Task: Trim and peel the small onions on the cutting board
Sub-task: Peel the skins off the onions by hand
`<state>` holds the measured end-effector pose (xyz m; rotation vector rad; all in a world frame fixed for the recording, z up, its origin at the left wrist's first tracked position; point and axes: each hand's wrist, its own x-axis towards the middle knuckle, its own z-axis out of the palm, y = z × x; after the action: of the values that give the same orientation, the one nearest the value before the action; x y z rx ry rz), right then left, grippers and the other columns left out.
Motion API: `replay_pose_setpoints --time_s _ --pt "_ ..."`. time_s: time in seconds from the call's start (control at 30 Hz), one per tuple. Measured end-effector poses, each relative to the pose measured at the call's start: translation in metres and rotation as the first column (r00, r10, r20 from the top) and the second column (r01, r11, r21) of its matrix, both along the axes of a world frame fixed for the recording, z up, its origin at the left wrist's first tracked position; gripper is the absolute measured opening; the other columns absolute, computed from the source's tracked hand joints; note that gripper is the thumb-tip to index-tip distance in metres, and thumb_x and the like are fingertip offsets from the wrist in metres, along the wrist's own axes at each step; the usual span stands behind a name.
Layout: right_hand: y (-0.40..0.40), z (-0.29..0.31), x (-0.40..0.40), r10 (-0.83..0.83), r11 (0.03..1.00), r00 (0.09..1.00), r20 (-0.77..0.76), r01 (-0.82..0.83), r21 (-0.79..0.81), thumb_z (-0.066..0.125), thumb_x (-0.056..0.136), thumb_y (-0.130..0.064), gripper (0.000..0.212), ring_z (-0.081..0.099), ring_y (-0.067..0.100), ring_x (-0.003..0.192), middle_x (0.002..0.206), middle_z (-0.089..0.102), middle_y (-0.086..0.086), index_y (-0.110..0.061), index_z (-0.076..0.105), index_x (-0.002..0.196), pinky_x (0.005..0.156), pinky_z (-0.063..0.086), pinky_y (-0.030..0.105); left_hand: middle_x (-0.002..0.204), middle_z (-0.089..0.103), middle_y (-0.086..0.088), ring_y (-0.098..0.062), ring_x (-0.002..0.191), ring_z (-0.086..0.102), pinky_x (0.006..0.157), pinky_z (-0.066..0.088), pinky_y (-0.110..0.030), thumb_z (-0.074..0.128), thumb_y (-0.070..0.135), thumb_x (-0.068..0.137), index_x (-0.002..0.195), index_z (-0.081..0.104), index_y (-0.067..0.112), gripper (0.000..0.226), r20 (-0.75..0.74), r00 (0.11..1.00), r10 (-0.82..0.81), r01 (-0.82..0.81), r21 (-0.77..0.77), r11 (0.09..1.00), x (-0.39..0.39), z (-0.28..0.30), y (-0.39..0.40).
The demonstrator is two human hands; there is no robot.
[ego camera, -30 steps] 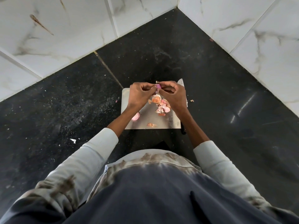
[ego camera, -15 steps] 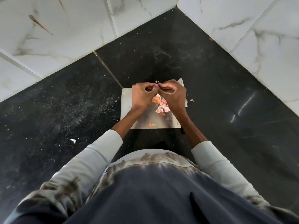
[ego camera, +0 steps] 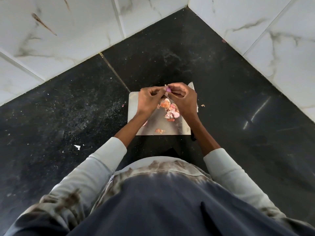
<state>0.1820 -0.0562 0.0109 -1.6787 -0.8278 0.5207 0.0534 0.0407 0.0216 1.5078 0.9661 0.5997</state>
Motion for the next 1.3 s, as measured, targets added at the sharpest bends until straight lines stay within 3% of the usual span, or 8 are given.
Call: replay_pose_setpoints --time_s 0.17,0.33,0.47,0.7,0.83,1.03,1.17,1.3 --pt "0.003 0.001 -0.001 -0.066 0.998 0.998 0.002 0.066 -0.002 0.090 0.086 -0.020 0.040 0.078 0.009 0.099 0.109 0.080 0.001 -0.008 0.075 0.122 0.091 0.063 0.027 0.101 0.083 0.000 -0.015 0.089 0.080 0.084 0.067 -0.035 0.073 0.025 0.100 0.119 0.081 0.013 0.024 -0.031 0.999 -0.010 0.009 -0.015 1.000 0.005 0.000 0.002" --pt "0.008 -0.003 -0.003 -0.102 0.994 0.986 0.131 0.106 -0.023 0.091 0.083 -0.022 0.040 0.074 0.009 0.098 0.113 0.073 0.002 -0.009 0.077 0.118 0.089 0.060 0.019 0.098 0.082 -0.010 -0.024 0.094 0.080 0.096 0.064 -0.044 0.080 0.024 0.094 0.106 0.083 0.010 0.019 0.000 0.996 0.087 -0.082 -0.343 0.936 0.010 0.001 0.006" --pt "0.010 -0.005 -0.004 -0.082 0.995 0.976 0.201 0.093 -0.045 0.093 0.080 -0.022 0.032 0.069 0.009 0.093 0.108 0.068 0.002 -0.012 0.076 0.106 0.083 0.056 0.012 0.091 0.081 -0.014 -0.018 0.079 0.076 0.091 0.064 -0.037 0.081 0.016 0.093 0.098 0.083 0.005 0.012 0.028 0.991 0.127 -0.099 -0.470 0.877 0.012 0.006 0.008" --pt "0.012 -0.001 -0.007 -0.081 0.995 0.957 0.279 0.093 -0.031 0.089 0.084 -0.024 0.025 0.064 0.016 0.088 0.103 0.063 0.001 -0.010 0.071 0.095 0.076 0.059 0.024 0.092 0.081 -0.010 -0.008 0.072 0.074 0.085 0.065 -0.029 0.079 0.016 0.095 0.106 0.084 0.007 0.015 0.018 0.977 0.213 -0.177 -0.490 0.854 0.014 0.005 0.002" --pt "0.013 -0.001 -0.010 -0.098 0.993 0.936 0.337 0.114 -0.027 0.086 0.087 -0.024 0.024 0.060 0.017 0.089 0.105 0.060 0.002 -0.012 0.067 0.096 0.074 0.057 0.028 0.095 0.082 -0.008 -0.013 0.082 0.077 0.085 0.065 -0.028 0.078 0.018 0.096 0.104 0.084 0.011 0.012 0.005 0.973 0.231 -0.202 -0.465 0.862 0.013 0.001 -0.002" --pt "0.012 -0.003 -0.009 -0.048 0.996 0.956 0.288 0.068 -0.062 0.086 0.086 -0.028 0.028 0.066 0.018 0.092 0.105 0.065 0.000 -0.012 0.069 0.101 0.079 0.062 0.037 0.093 0.082 -0.009 -0.014 0.078 0.076 0.088 0.065 -0.032 0.081 0.018 0.094 0.101 0.085 0.011 0.011 -0.008 0.973 0.230 -0.208 -0.455 0.866 0.011 0.004 0.001" --pt "0.011 -0.003 -0.007 -0.006 0.997 0.960 0.281 0.026 -0.068 0.082 0.092 -0.031 0.024 0.069 0.016 0.094 0.102 0.070 -0.003 -0.013 0.071 0.104 0.082 0.062 0.043 0.094 0.083 -0.011 -0.026 0.093 0.080 0.093 0.065 -0.037 0.081 0.014 0.093 0.095 0.085 0.011 0.006 0.022 0.971 0.238 -0.197 -0.492 0.848 0.009 0.007 0.008" --pt "0.011 -0.002 -0.008 -0.034 0.997 0.949 0.313 0.054 -0.054 0.079 0.096 -0.027 0.015 0.067 0.015 0.091 0.099 0.070 -0.005 -0.015 0.071 0.099 0.079 0.061 0.040 0.093 0.083 -0.009 -0.027 0.092 0.081 0.090 0.066 -0.040 0.082 0.016 0.092 0.096 0.086 0.011 0.007 -0.057 0.983 0.175 -0.184 -0.339 0.923 0.006 0.002 0.012"
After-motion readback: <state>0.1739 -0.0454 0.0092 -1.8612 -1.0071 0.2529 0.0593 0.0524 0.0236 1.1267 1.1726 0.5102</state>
